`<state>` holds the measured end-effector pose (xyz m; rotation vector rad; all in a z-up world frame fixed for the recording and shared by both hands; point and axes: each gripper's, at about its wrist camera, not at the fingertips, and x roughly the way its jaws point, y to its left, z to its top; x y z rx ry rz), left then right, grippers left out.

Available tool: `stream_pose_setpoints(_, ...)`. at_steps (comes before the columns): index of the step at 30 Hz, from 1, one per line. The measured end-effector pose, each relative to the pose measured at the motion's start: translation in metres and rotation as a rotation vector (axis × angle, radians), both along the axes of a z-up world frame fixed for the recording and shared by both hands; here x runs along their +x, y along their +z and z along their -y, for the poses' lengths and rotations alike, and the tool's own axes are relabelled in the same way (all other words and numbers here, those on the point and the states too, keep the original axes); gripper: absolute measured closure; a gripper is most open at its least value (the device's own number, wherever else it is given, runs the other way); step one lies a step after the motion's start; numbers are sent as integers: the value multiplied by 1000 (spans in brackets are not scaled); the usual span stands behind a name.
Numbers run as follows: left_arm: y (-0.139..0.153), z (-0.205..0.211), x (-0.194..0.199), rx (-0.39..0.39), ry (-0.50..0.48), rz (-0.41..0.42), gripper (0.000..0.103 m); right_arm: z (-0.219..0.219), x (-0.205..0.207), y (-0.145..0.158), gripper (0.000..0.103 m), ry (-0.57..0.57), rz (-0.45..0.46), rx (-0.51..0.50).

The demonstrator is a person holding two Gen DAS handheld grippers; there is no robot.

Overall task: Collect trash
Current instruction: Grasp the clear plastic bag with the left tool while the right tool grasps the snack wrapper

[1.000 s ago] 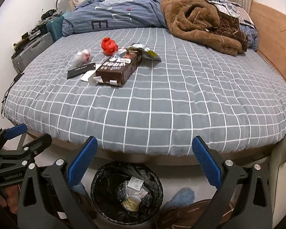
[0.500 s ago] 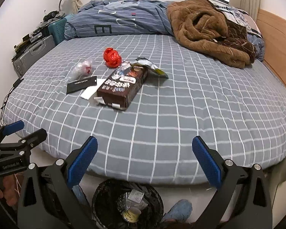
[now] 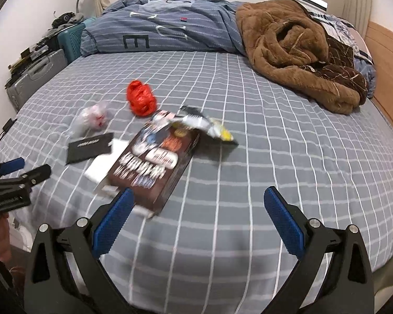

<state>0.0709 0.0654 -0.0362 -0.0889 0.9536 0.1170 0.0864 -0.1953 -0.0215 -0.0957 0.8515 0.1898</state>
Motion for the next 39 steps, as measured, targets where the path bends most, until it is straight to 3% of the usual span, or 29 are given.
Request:
stream_pose_setpoints(5, -6, -4, 41, 10, 1, -1, 6, 10, 46, -16, 8, 2, -11, -34)
stream_pose_setpoints(15, -34, -13, 112, 29, 23, -26, 7, 14, 105, -54, 28, 57, -56, -96)
stream_pose_setpoints(20, -45, -14, 136, 32, 19, -41, 17, 3, 122, -62, 36, 101, -48, -123)
stream_pose_setpoints(24, -48, -14, 152, 42, 14, -43, 25, -4, 130, -66, 48, 124, -34, -135)
stream_pose_setpoints(26, -49, -13, 156, 45, 17, -45, 34, -5, 133, -68, 56, 130, -32, -137)
stream_pose_setpoints(34, -49, -11, 155, 34, 25, -51, 42, -9, 134, -67, 86, 158, -29, -144)
stream_pose_setpoints(39, -44, -7, 151, 34, 19, -44, 46, -6, 129, -59, 94, 135, -17, -131)
